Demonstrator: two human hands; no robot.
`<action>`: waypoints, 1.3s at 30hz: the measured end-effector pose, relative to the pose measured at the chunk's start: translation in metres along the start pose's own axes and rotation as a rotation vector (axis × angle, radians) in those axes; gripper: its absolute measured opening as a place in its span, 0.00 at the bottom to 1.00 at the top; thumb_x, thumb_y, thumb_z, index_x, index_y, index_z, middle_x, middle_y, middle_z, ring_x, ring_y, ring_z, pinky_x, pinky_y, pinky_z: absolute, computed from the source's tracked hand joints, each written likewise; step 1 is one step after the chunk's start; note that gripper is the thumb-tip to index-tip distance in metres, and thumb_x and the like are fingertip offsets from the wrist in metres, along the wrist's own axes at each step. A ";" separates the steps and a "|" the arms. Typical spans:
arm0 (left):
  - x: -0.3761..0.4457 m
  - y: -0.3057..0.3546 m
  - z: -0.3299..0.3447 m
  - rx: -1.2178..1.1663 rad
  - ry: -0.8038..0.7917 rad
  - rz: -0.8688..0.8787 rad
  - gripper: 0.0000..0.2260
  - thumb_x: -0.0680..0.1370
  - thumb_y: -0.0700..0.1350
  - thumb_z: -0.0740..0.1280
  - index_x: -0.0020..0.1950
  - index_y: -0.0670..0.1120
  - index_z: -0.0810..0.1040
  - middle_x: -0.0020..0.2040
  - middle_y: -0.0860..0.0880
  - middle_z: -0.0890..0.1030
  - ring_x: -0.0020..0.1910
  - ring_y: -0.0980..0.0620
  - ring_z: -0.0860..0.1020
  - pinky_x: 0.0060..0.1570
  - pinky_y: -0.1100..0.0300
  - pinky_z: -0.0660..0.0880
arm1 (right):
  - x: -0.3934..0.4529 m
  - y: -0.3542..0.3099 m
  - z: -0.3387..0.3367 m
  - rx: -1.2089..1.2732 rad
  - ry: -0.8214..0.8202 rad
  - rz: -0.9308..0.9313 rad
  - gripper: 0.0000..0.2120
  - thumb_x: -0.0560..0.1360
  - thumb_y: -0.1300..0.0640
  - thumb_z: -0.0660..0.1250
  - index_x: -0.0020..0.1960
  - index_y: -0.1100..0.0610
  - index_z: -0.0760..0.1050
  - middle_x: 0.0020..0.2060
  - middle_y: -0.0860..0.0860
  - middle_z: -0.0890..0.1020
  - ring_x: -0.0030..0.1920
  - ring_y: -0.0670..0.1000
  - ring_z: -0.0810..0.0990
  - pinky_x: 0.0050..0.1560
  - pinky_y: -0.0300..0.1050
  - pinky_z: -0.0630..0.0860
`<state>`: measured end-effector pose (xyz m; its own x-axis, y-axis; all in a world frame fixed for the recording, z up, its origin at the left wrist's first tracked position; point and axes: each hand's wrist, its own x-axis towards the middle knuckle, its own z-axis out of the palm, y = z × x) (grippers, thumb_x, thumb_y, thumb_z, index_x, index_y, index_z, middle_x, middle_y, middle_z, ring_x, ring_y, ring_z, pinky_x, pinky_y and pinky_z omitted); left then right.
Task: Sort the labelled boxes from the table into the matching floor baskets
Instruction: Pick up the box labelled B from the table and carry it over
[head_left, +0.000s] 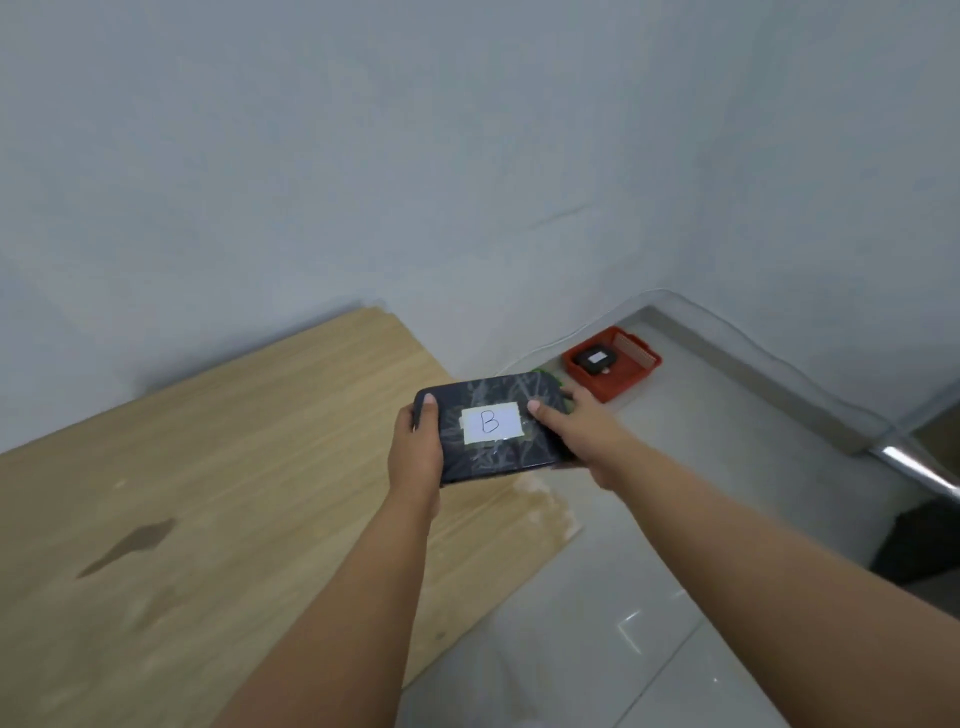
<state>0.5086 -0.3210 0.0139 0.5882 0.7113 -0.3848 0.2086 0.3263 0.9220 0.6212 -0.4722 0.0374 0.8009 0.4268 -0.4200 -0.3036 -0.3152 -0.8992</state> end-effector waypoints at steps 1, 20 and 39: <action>0.005 -0.004 0.020 -0.007 0.010 -0.001 0.11 0.76 0.62 0.61 0.48 0.57 0.74 0.48 0.51 0.81 0.50 0.47 0.81 0.57 0.42 0.78 | 0.008 0.002 -0.015 -0.024 0.007 0.010 0.31 0.73 0.44 0.70 0.71 0.51 0.63 0.61 0.55 0.79 0.56 0.59 0.82 0.50 0.57 0.83; 0.206 0.016 0.282 0.069 0.135 -0.075 0.10 0.76 0.63 0.59 0.45 0.59 0.73 0.47 0.53 0.80 0.52 0.45 0.81 0.56 0.41 0.78 | 0.297 -0.039 -0.166 -0.066 0.048 -0.001 0.12 0.79 0.46 0.61 0.59 0.48 0.72 0.56 0.55 0.82 0.55 0.60 0.82 0.57 0.62 0.79; 0.401 0.002 0.406 0.078 0.330 -0.118 0.22 0.80 0.55 0.59 0.74 0.53 0.67 0.66 0.49 0.76 0.63 0.49 0.76 0.65 0.51 0.72 | 0.589 -0.056 -0.211 -0.359 -0.191 -0.056 0.11 0.74 0.34 0.57 0.49 0.39 0.69 0.42 0.41 0.78 0.51 0.54 0.80 0.56 0.56 0.78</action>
<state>1.0626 -0.2880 -0.1206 0.2750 0.8383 -0.4707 0.3265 0.3790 0.8659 1.2189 -0.3815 -0.1335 0.6907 0.5909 -0.4169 -0.0354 -0.5482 -0.8356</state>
